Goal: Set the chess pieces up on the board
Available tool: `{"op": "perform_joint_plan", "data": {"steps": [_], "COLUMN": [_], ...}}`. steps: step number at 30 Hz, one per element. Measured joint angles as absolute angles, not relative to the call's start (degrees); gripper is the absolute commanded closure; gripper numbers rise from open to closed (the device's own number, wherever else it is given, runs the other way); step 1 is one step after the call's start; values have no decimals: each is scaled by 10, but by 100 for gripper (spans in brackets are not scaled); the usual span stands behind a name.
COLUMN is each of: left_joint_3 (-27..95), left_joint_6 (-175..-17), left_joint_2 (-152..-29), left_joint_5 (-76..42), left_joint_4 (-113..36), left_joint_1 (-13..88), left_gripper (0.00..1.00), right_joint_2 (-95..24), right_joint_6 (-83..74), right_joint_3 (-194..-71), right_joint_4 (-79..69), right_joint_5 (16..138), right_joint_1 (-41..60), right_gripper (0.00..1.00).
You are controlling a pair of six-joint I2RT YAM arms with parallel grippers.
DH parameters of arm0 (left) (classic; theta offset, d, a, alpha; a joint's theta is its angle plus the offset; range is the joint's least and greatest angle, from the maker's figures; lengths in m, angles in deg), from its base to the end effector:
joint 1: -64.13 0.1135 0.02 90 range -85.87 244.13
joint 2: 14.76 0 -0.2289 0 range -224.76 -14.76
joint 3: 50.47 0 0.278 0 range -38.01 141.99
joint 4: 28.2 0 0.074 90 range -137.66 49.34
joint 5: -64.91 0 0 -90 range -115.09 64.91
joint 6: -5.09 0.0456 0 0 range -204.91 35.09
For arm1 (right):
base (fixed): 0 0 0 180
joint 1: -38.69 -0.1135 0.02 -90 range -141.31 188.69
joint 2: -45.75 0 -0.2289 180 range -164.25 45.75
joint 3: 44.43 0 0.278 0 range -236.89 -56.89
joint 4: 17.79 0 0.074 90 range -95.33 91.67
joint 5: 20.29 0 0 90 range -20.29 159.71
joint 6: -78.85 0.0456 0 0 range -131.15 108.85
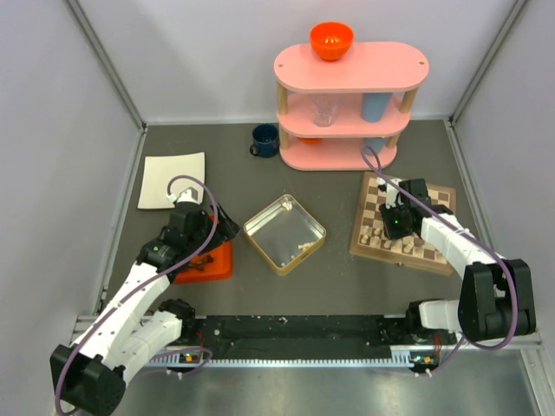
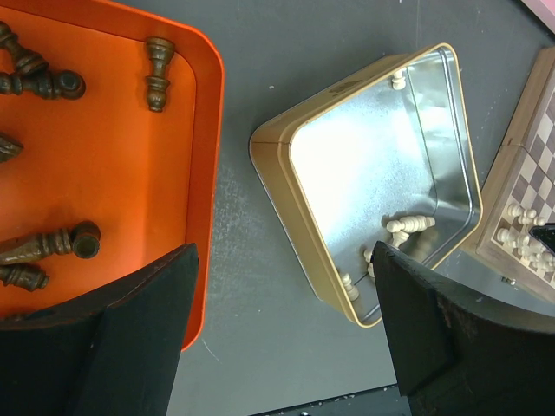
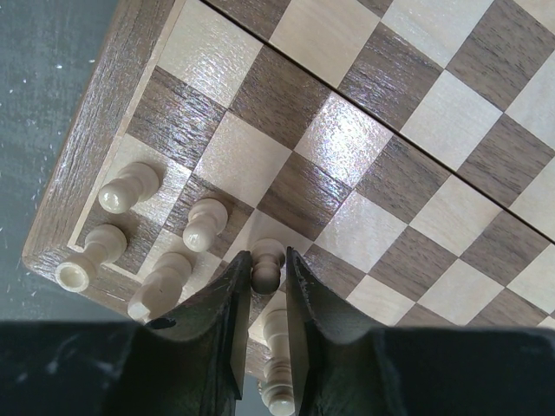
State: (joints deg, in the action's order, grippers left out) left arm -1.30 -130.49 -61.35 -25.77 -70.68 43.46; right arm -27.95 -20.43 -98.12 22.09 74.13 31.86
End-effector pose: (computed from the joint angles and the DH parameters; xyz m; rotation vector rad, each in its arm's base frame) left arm 0.2174 -0.0814 0.2156 -0.5106 2.2817 -0.5855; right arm 0.2745 0.0364 0.1347 -0.3931 2.5838 0.0858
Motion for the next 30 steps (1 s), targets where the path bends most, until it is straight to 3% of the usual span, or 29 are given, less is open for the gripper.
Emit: {"op": "perform_joint_plan", "data": {"steps": [30], "left_joint_3": [-17], "left_joint_6": [-1309], "left_joint_2": [-610], "left_joint_5": [-258], "left_joint_4": [-707], "left_joint_1": [435], "left_gripper": [14], "right_joint_2": [-282], "right_joint_6": [-199], "right_joint_3": [-993], "right_joint_4": [221], "right_joint_5": [745], "right_joint_1": [319], "right_gripper": [69]}}
